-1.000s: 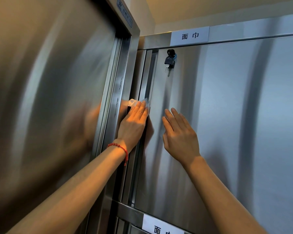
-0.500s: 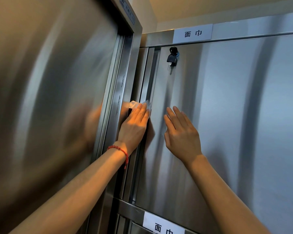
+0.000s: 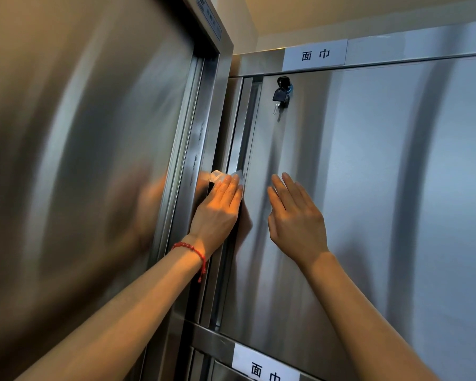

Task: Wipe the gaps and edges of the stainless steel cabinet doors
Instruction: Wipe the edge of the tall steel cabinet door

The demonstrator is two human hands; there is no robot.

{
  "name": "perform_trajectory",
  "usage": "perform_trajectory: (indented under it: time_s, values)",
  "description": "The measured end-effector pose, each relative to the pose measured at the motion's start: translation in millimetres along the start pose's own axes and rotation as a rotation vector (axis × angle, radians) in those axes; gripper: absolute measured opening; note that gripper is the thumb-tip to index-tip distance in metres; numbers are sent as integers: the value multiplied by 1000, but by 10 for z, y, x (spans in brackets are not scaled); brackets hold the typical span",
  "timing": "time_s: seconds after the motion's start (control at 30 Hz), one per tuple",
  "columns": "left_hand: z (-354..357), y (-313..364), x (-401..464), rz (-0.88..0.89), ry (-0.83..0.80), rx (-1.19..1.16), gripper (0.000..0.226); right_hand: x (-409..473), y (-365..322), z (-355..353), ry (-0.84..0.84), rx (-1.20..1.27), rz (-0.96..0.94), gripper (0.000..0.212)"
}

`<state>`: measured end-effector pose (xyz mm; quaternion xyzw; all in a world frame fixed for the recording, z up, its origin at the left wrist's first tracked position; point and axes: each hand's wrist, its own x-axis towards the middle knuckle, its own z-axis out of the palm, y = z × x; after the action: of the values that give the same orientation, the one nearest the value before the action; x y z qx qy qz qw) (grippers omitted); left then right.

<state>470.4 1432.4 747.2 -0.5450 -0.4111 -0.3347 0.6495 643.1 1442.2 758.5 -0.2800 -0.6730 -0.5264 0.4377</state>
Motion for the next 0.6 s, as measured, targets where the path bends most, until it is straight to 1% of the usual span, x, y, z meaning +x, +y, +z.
perform_trajectory:
  time_s: [0.03, 0.07, 0.17, 0.23, 0.27, 0.33, 0.47, 0.6]
  values:
    - [-5, -18, 1, 0, -13, 1, 33, 1, 2, 2, 0, 0, -1, 44]
    - [3, -26, 4, 3, -32, 4, 38, 0, 4, 3, 0, 1, -1, 44]
    - [-10, -8, 3, 28, -20, 46, 34, -10, 2, -3, -8, 4, 3, 45]
    - [-25, 15, -5, 7, -41, 40, 46, -14, -2, -7, -12, 8, 3, 46]
    - [-42, 30, -21, -2, -55, 50, 48, -15, -4, -8, -11, 9, 3, 45]
    - [-52, 54, -64, -8, -54, 47, 47, -9, -6, -12, -5, 10, 1, 45]
    - [-47, 80, -93, -6, -38, 28, 38, -7, -1, -14, 2, 2, -4, 44]
    - [-64, 51, -55, -16, -76, 12, 48, -9, 1, -10, 2, 7, -5, 44]
